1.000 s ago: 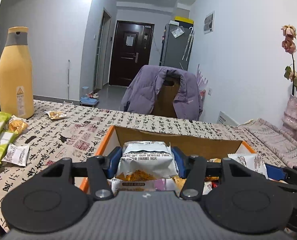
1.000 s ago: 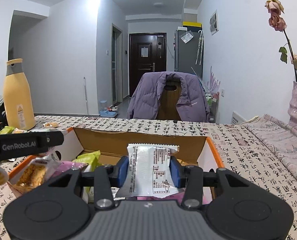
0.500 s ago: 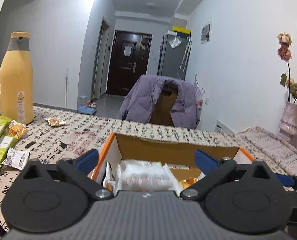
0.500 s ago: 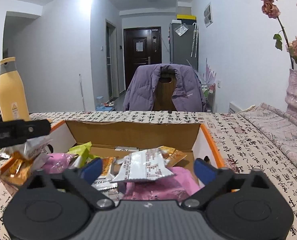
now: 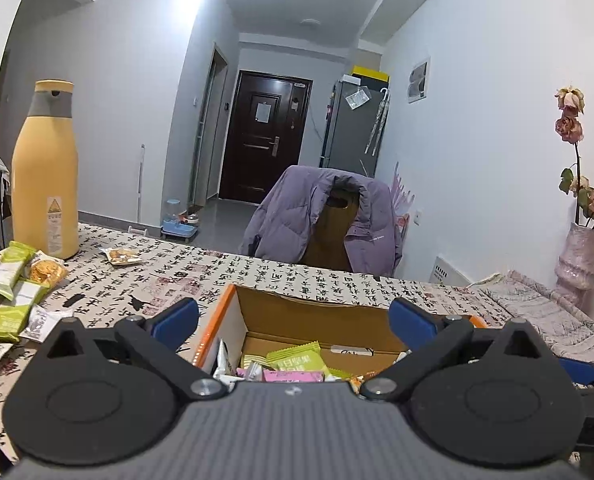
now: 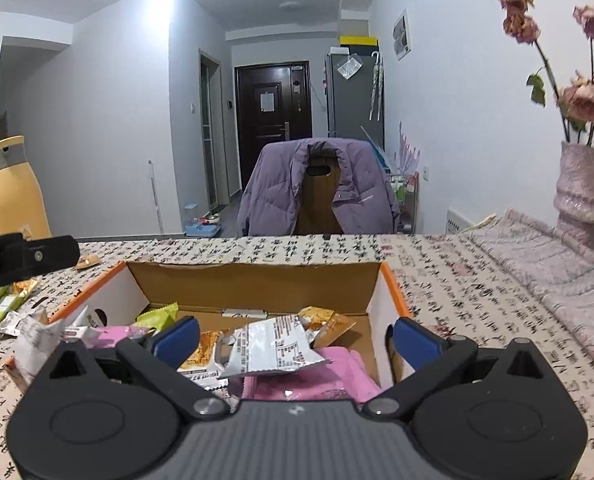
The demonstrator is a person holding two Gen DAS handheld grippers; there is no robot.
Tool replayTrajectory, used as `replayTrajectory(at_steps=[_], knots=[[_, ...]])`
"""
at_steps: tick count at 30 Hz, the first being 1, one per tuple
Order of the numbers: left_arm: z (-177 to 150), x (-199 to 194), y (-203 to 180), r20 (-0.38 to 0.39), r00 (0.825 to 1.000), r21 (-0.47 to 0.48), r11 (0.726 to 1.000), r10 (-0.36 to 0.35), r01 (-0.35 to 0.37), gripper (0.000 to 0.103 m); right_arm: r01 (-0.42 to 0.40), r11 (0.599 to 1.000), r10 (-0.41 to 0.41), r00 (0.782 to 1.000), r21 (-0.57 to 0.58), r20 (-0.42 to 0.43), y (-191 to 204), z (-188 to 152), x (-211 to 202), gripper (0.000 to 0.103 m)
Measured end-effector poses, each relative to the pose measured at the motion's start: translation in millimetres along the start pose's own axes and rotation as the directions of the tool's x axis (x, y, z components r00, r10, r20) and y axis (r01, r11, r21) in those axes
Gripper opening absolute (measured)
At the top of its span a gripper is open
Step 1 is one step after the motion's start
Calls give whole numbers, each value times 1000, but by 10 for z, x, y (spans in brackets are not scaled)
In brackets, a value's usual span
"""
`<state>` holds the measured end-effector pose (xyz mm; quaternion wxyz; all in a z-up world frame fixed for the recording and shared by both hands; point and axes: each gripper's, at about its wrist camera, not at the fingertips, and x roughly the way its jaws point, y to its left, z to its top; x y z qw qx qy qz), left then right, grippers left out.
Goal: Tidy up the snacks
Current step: 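Withdraw both grippers up and away from the orange box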
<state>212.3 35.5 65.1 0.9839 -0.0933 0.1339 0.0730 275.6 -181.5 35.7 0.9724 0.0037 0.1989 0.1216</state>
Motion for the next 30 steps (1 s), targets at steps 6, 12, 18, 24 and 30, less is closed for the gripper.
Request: replayTrajectory(at_steps=[6,12,18,24,30], knots=[[1,-263,44,-6,1000,19,1000,8,-8,103,-4,1000,4,1000,-11,-5,-10,-60,-292,103],[-123,-663,104,-14,1000,51,999,-13,14,103,-15,1000,14,1000,-20,-18,-44,-241,-685,103],[-385,-1166,98,-31,998,110,992,-52,56,103,-20,999,20,999,-36,-27,-63,-491,-1139,103],[-671,-1584,130,-75,995,141,987,-69,80,103,-42,998,40,998,-47,-50,-85,-780,-1547,103],[-894,-1817,161,-122,989,134,986,-84,100,103,-62,998,59,995,-32,-83,-105,-1025,-1814,103]])
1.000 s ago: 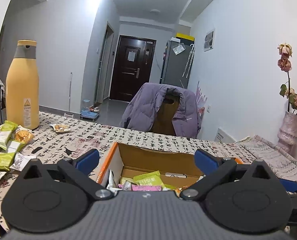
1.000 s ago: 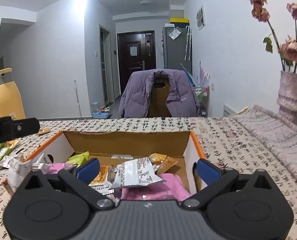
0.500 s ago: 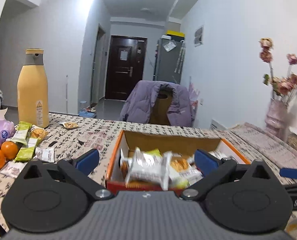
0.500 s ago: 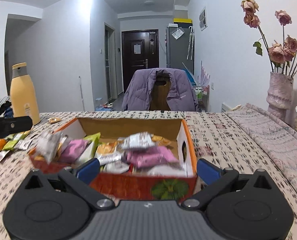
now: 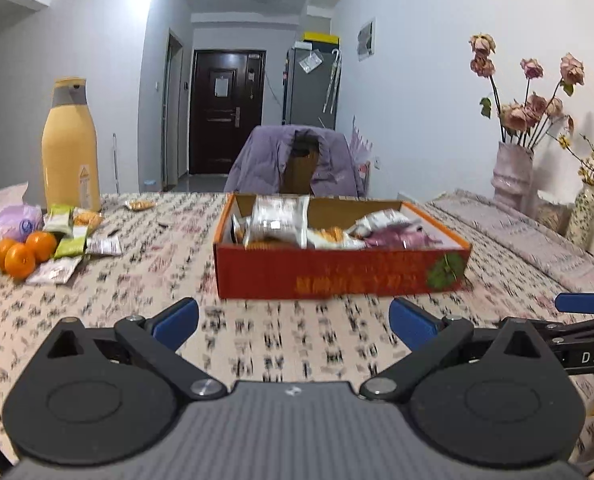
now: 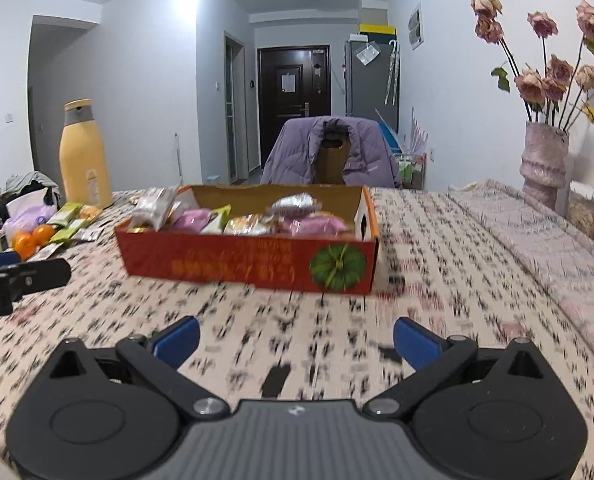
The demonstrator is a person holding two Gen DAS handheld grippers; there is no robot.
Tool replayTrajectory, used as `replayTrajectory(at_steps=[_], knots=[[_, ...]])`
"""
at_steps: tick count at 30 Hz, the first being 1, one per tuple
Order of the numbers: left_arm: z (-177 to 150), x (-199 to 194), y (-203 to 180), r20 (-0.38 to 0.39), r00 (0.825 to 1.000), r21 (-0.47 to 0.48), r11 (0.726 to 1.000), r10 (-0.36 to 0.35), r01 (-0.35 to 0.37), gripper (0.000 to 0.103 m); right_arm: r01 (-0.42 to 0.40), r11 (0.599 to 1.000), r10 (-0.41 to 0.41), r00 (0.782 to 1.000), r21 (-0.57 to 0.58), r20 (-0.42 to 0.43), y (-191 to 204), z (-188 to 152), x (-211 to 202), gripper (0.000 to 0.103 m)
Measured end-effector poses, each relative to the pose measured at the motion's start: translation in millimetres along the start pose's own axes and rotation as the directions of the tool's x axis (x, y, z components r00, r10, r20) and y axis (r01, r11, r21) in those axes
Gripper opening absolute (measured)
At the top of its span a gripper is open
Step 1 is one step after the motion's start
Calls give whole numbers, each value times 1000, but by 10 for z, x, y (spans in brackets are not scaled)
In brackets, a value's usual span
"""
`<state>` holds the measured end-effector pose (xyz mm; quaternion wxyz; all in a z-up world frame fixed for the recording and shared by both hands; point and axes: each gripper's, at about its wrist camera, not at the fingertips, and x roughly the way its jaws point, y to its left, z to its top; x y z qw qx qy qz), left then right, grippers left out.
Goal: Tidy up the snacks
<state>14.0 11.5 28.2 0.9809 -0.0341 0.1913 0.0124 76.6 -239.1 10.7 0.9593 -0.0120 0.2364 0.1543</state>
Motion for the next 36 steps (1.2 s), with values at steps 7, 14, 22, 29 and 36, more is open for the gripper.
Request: replayTrajectory(at_steps=[7,14,22,29,36], knots=[[-186,-56,-14,-49,998,2,1000,-29,29,103,-3,1000,4,999,20,-41,-16,-214,-109,103],[-277,-75,-35,-79,996,9,999,-33,33,103,5,999,-3,999,37,-52,-40,-284,-136,103],[-316,-80,-48,-91,995,13,999,-37,39,103,5,999,-4,999,38,-50,-45,-284,-152,103],[-324,-69,-69,-99,994,16,999,-40,42,103,6,999,-4,999,40,-52,-47,-285,-158,103],[-330,-55,-69,-103,994,17,999,-44,46,103,6,999,-4,999,41,-54,-54,-289,-149,103]])
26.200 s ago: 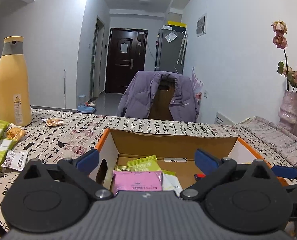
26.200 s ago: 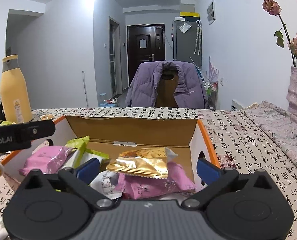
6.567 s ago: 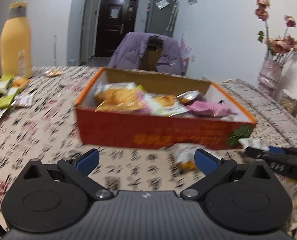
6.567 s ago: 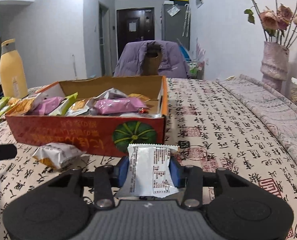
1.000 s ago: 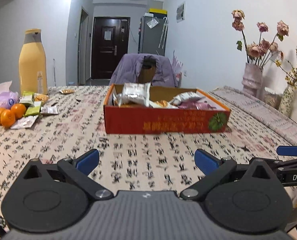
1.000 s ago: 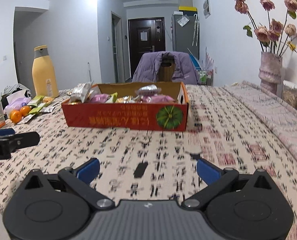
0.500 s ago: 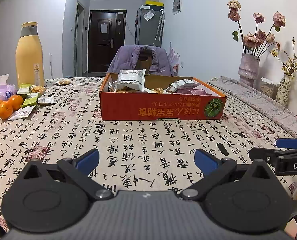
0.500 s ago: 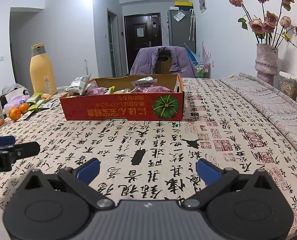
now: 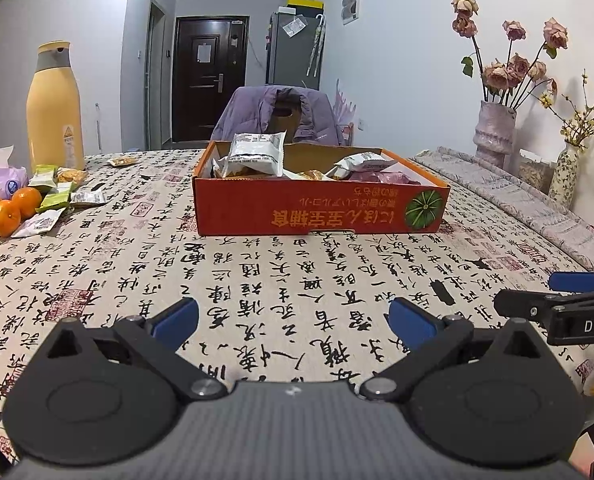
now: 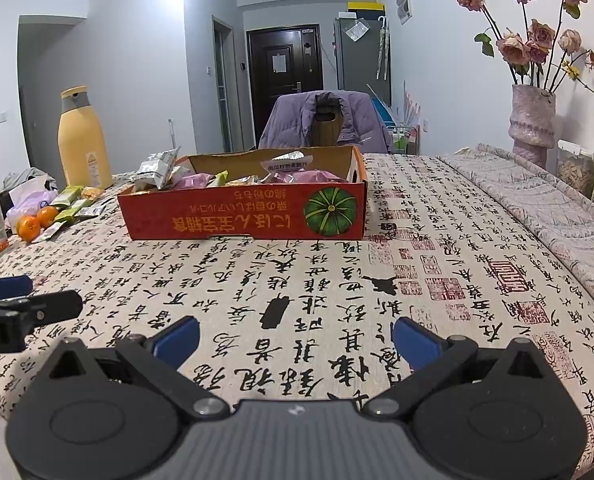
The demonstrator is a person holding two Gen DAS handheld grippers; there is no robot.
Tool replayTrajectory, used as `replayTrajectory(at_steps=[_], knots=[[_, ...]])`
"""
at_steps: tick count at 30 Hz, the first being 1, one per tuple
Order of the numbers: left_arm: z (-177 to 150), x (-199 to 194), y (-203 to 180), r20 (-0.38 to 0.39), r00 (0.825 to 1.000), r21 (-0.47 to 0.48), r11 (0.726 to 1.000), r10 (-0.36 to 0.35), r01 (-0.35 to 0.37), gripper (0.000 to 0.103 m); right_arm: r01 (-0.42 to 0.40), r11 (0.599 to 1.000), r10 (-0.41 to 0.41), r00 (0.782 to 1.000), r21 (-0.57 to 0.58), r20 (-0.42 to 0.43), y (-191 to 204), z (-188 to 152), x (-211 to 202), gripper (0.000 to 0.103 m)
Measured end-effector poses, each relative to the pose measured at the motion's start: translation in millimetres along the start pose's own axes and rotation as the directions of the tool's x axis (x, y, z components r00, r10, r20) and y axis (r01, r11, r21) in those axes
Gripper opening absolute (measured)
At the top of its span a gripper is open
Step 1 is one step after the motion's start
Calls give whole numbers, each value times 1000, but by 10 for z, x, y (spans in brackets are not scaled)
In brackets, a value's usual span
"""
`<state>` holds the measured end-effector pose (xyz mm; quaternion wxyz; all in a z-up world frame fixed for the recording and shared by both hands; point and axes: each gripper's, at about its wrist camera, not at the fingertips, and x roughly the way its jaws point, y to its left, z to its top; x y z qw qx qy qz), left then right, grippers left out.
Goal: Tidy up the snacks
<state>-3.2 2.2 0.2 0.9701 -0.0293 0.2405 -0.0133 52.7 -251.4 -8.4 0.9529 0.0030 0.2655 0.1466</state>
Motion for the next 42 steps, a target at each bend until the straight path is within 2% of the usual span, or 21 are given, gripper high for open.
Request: replayTrajectory(at_steps=[42], knots=[[4,-10,-15,8,1000,6,1000,-20,20,103,-1,1000,1,1000,-3,1,10,10,10,103]])
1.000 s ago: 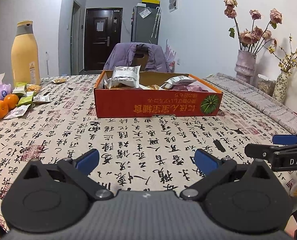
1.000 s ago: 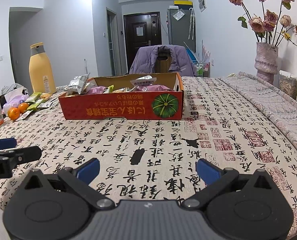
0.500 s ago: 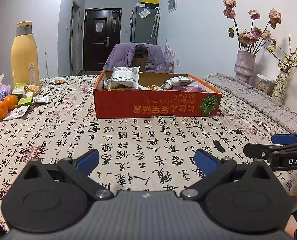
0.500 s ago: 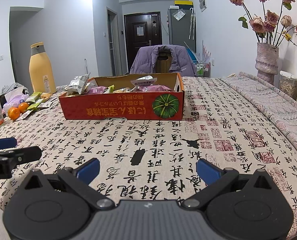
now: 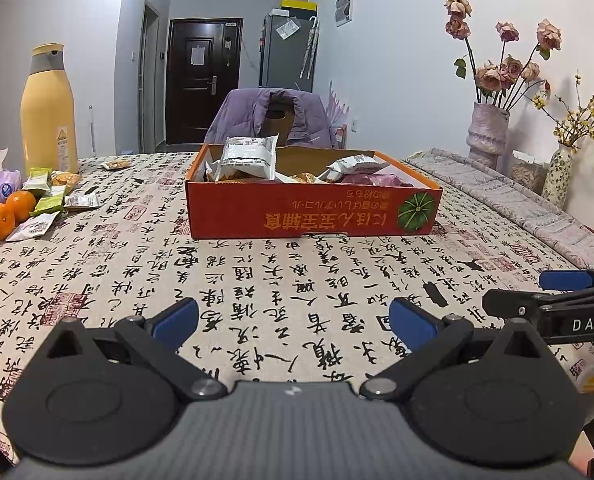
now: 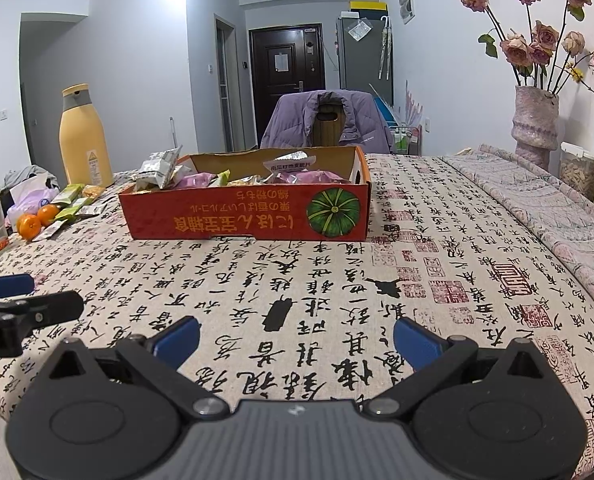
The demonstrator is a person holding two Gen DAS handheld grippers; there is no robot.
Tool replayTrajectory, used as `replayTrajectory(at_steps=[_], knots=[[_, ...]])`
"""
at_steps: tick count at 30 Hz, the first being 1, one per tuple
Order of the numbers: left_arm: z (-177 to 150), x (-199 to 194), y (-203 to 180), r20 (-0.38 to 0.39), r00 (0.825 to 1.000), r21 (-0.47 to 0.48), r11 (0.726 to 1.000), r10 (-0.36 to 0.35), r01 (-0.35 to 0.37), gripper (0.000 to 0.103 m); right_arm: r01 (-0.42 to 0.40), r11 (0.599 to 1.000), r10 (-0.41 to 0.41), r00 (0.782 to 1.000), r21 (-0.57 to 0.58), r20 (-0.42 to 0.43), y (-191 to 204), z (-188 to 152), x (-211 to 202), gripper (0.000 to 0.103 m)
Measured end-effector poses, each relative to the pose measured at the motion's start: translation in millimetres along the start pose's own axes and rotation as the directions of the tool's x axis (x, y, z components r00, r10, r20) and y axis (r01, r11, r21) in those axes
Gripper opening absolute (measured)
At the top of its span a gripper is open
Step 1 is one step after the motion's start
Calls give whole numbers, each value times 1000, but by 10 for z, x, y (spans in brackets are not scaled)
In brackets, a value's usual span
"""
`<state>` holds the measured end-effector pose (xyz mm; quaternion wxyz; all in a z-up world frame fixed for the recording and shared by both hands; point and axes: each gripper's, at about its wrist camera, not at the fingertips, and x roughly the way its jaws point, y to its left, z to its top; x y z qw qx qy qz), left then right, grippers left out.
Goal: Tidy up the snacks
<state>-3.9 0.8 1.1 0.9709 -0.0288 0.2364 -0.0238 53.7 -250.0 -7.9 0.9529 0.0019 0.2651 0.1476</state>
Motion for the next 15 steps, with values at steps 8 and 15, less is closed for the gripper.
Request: replayTrajectory(at_steps=[8,15], knots=[[16,-20,-15,11,1000,5,1000,-11,11,103,-2,1000,2,1000,-4,4,25,10,3,103],[28,-34,-19,25,999,1,999,-33,33,103,-2,1000,2,1000,-4,2,32,9,3,103]])
